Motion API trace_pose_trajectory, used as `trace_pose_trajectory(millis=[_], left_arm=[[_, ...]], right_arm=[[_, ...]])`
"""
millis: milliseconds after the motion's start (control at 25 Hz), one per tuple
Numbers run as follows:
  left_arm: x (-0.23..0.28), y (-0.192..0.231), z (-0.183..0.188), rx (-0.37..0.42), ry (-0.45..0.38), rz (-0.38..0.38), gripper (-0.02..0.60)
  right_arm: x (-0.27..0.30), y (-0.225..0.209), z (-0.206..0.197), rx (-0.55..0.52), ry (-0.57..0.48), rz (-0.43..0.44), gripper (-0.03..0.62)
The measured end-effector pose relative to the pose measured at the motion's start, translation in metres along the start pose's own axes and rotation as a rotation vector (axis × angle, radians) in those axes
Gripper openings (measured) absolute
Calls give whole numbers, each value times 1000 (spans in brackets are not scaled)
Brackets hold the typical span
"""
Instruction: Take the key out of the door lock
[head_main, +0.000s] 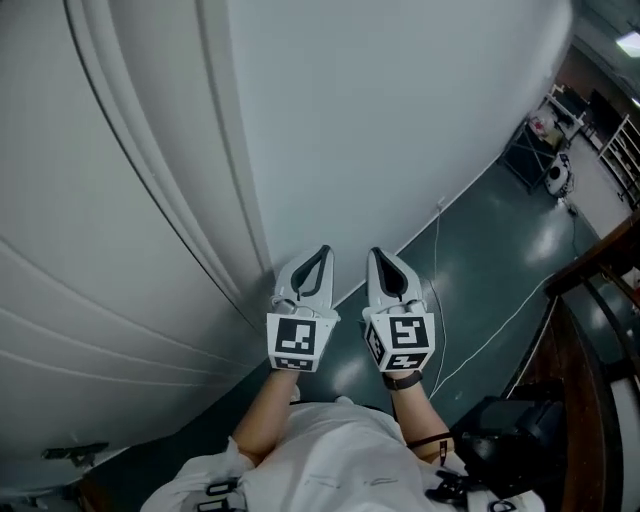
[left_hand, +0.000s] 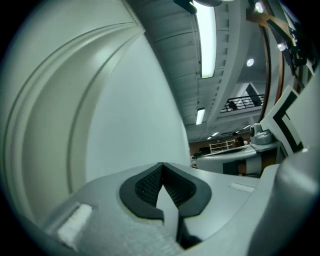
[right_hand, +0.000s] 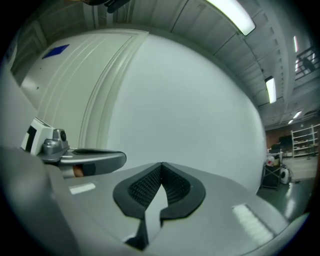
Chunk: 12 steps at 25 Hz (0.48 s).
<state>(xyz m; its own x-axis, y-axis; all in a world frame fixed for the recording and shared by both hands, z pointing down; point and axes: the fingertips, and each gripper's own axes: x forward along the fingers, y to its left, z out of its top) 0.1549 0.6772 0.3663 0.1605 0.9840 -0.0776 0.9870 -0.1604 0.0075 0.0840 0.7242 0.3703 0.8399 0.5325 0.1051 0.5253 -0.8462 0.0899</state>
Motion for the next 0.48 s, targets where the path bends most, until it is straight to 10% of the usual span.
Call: trace_pose_trajectory(millis=[480], left_arm=[[-171,31,-41,-5,124,634,2]], right_arm=[[-23,166,-29,-2,-25,759,-5]])
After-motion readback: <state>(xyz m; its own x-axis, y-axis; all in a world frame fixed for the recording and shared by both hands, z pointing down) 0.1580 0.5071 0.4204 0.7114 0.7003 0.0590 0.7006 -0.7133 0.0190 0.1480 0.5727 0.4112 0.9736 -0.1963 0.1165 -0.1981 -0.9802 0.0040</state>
